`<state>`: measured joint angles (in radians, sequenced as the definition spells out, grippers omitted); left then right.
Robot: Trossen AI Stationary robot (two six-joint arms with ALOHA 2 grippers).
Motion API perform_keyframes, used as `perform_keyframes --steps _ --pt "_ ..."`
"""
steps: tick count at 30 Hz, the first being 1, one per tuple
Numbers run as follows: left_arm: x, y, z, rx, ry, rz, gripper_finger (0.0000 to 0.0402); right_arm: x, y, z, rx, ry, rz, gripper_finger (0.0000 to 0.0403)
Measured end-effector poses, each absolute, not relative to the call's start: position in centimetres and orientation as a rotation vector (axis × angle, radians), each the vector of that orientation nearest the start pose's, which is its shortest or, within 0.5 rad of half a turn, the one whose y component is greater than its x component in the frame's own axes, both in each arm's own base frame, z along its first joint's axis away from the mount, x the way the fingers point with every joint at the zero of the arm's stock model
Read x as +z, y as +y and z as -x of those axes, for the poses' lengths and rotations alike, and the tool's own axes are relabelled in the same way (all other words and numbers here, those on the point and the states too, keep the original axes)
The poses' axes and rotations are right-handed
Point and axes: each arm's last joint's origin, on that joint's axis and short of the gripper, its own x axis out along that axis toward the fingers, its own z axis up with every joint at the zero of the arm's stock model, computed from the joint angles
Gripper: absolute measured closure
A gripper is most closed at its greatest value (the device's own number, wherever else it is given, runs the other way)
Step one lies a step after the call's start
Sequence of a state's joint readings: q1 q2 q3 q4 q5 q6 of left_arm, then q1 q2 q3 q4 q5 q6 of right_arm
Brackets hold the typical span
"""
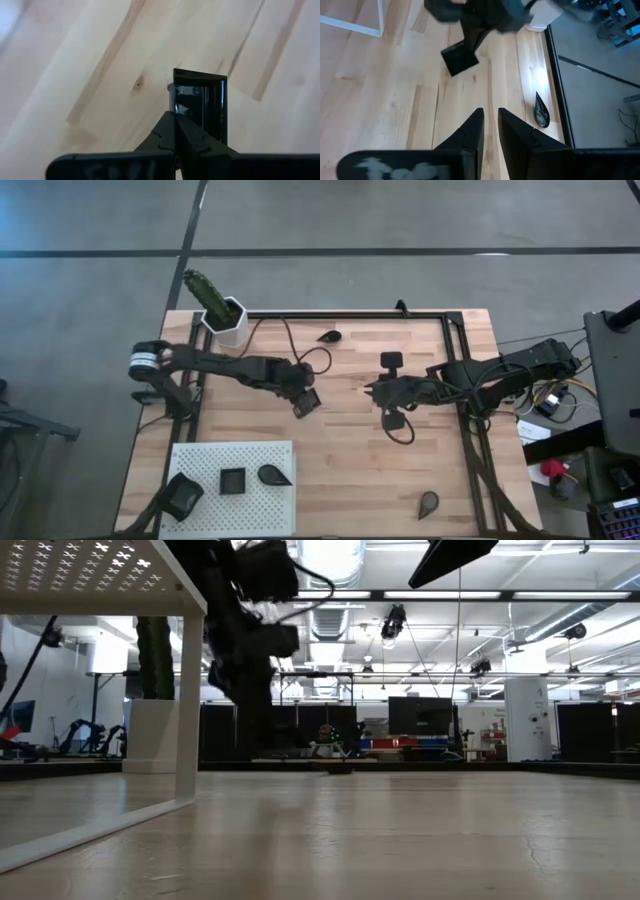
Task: Pick & Place Mini shaped plates
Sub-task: Stack the square plate on top of the other square plate on the shelf
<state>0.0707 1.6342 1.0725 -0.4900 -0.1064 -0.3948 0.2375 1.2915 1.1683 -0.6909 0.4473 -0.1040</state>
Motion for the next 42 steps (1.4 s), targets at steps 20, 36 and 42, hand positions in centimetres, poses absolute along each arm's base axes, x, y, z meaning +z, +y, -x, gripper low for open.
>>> perform_keyframes --steps 20,36,42 --pt "30.9 1.4 -21.6 0.272 0.912 0.189 0.0401 32.1 5.0 -26.1 -0.177 0.734 0.317 0.0351" --pt "33.3 -0.7 -14.0 -0.249 1.008 0.489 0.0402 32.9 5.1 -26.7 -0.21 0.633 0.29 0.0351" --pt "33.5 -1.8 -13.8 -0.315 1.041 0.553 0.0402 32.9 4.9 -26.7 -0.267 0.623 0.285 0.0351"
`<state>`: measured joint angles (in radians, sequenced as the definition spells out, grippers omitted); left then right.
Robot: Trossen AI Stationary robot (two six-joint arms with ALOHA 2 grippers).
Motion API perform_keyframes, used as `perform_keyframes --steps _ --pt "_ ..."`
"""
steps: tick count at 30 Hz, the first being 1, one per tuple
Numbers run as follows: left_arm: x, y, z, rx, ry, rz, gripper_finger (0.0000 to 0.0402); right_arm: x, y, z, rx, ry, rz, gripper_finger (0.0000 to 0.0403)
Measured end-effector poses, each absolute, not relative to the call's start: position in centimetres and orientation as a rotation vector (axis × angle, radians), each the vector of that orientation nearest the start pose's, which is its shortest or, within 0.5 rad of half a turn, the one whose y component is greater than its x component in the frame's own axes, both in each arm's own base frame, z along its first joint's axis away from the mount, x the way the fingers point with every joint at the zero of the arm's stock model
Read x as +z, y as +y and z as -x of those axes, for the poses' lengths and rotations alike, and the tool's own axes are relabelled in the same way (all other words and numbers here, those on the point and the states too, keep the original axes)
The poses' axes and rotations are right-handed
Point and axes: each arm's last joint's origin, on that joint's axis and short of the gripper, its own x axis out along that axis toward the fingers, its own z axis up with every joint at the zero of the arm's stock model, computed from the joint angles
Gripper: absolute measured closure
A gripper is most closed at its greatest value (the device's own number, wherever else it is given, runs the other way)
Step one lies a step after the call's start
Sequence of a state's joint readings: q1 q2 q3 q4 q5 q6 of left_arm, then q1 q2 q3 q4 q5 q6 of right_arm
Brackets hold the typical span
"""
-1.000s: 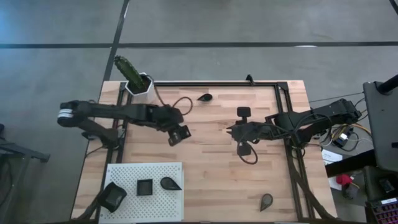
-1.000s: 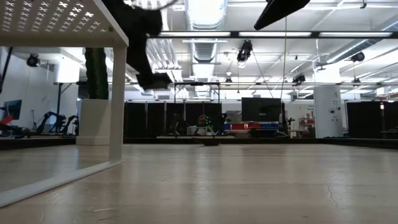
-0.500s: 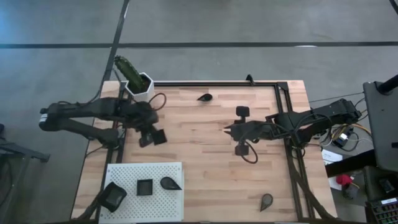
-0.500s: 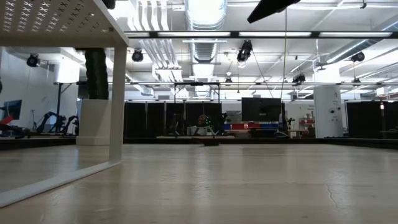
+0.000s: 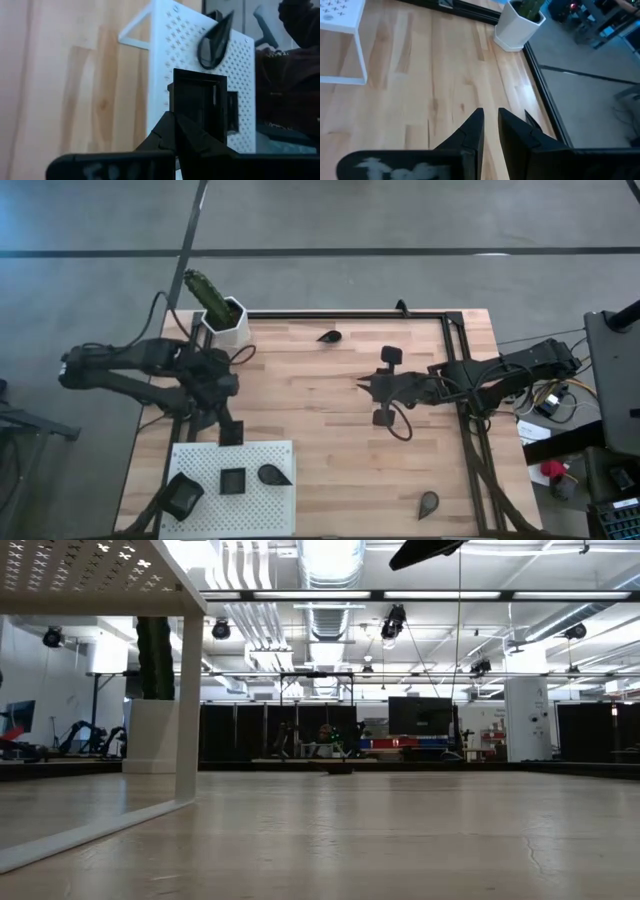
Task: Pick & Place Mini shaped plates
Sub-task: Stack the square plate on top of the other square plate on the shelf
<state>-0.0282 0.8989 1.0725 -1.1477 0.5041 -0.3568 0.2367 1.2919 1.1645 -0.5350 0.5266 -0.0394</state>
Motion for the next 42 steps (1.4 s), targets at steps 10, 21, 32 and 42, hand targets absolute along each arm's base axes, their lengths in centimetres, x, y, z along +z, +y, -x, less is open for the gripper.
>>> perform_keyframes --steps 10,21,32,42 --pt "33.2 -5.1 -14.4 -0.424 1.02 0.562 0.0402 32.8 5.0 -26.7 -0.278 0.62 0.251 0.0351" --pt "31.7 -8.5 -14.3 -0.305 1.076 0.665 0.0401 32.7 5.0 -26.7 -0.279 0.62 0.248 0.0351" --pt "31.0 -10.7 -15.0 -0.345 1.117 0.648 0.0401 32.7 5.0 -26.7 -0.286 0.617 0.223 0.0351" --pt "29.8 -11.4 -15.9 -0.323 1.159 0.636 0.0402 32.6 5.0 -26.7 -0.284 0.623 0.232 0.0351"
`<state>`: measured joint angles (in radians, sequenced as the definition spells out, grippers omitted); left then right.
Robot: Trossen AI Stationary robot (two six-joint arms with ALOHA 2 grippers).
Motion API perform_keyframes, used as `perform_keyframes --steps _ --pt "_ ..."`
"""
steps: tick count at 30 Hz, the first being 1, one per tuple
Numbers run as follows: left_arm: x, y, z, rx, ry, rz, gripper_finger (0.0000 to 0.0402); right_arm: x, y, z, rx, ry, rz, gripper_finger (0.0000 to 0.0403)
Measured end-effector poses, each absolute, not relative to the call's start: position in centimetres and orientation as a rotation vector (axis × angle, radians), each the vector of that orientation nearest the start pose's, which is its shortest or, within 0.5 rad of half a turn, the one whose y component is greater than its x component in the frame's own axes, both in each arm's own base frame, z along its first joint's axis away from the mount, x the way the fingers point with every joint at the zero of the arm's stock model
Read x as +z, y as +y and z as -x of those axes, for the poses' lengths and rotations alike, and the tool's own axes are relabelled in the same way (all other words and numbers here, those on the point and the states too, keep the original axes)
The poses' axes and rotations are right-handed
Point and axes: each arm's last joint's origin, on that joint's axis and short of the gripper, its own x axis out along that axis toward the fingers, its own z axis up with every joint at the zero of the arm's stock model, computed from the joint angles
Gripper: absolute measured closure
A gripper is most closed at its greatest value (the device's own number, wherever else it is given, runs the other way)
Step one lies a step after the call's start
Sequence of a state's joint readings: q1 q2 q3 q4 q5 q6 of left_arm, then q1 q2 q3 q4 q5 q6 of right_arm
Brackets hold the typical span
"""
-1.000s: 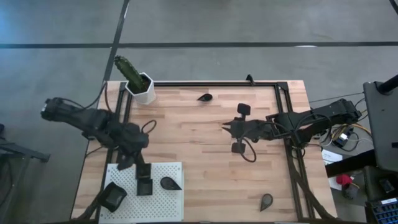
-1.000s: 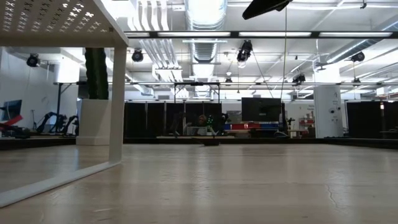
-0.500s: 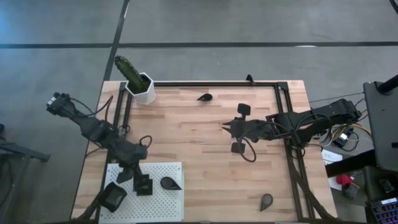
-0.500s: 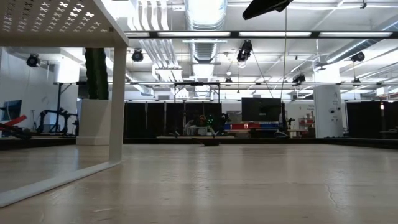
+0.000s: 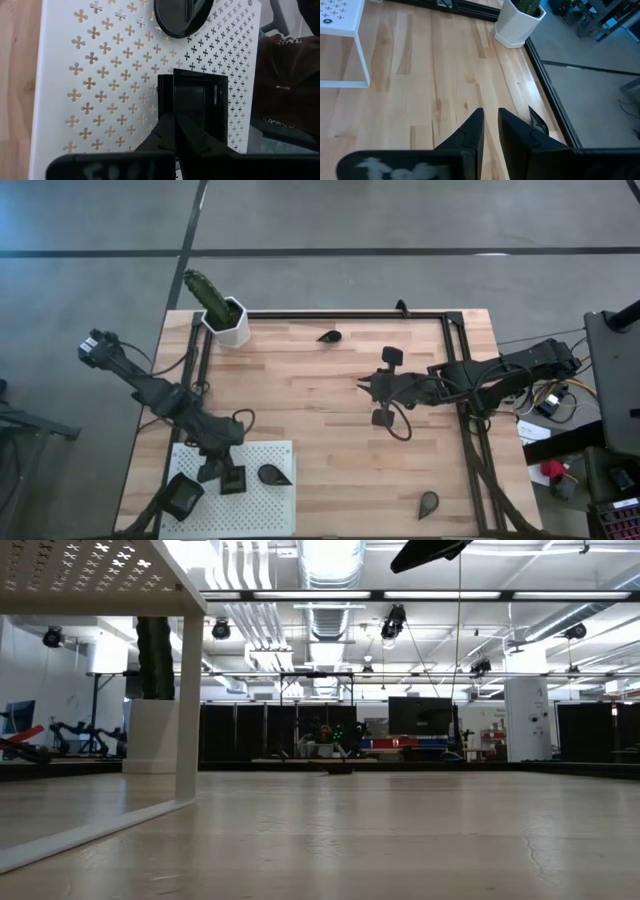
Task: Pick & Place Mini shaped plates
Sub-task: Stack the square plate on top of the other square plate on the shelf
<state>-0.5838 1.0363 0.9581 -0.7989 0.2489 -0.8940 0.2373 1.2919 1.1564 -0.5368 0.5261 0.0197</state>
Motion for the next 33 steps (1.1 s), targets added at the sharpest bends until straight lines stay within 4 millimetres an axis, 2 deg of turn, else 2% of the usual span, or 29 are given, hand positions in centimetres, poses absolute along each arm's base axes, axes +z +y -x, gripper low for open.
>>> perform_keyframes --steps 33 --pt "29.85 -11.32 -15.86 -0.338 1.15 0.615 0.0401 32.59 4.95 -26.66 -0.285 0.623 0.229 0.0351"
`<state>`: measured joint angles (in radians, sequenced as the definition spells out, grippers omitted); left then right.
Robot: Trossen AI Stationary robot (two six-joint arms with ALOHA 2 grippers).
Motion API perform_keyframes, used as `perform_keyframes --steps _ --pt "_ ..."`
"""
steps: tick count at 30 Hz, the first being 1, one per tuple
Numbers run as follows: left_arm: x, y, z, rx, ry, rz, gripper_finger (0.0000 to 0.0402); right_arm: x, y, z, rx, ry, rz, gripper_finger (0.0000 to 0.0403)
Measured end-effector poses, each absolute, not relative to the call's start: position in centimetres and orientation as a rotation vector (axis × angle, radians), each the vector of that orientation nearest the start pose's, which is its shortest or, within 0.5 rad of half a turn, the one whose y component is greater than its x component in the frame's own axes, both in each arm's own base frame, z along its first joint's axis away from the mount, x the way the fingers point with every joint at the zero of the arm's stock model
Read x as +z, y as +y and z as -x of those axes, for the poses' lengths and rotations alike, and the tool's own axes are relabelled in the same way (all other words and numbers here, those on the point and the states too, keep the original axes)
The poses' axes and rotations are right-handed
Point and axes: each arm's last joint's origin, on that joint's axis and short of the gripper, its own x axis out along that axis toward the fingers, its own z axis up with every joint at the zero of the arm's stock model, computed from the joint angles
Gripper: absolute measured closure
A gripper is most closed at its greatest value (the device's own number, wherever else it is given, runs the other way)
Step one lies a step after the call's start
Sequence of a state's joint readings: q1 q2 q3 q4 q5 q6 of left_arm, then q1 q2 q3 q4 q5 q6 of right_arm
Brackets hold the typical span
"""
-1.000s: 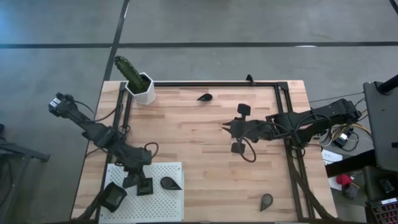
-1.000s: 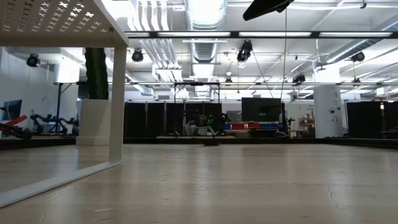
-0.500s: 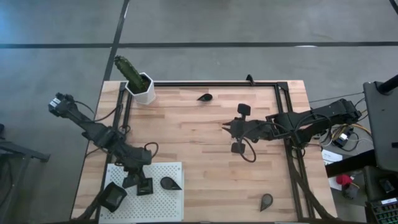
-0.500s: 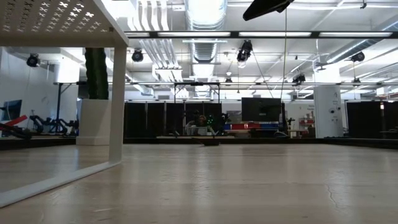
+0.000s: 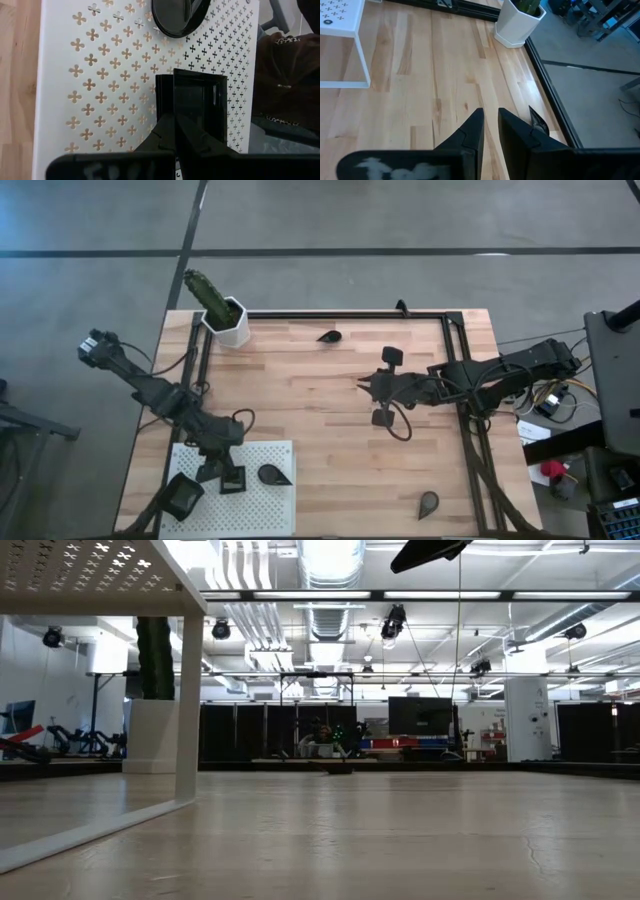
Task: Pick & Place Mini shaped plates
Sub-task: Stack the square plate on top of the other square plate on the shelf, then stack the drop shaped plate on top of the other drop shaped plate on the shelf
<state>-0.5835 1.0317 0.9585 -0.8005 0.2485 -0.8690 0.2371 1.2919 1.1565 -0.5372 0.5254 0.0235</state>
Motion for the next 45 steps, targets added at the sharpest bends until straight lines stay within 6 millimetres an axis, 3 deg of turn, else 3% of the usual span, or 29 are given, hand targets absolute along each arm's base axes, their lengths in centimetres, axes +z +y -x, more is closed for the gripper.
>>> perform_keyframes --steps 10,22,31,40,45 --pt "29.9 -11.3 -15.9 -0.337 1.151 0.617 0.0396 32.6 5.0 -26.7 -0.284 0.623 0.228 0.0351" --pt "29.9 -11.3 -15.9 -0.339 1.152 0.619 0.0326 32.6 5.0 -26.7 -0.285 0.622 0.226 0.0351" --pt "30.1 -11.2 -15.7 -0.345 1.161 0.642 0.0323 32.6 5.0 -26.7 -0.285 0.622 0.226 0.0351" --pt "32.1 -11.0 -15.5 -0.393 1.098 0.645 0.0323 32.6 5.0 -26.7 -0.284 0.62 0.225 0.0351" --pt "32.2 -10.9 -15.3 -0.396 1.106 0.643 0.0323 32.6 5.0 -26.7 -0.284 0.62 0.224 0.0351"
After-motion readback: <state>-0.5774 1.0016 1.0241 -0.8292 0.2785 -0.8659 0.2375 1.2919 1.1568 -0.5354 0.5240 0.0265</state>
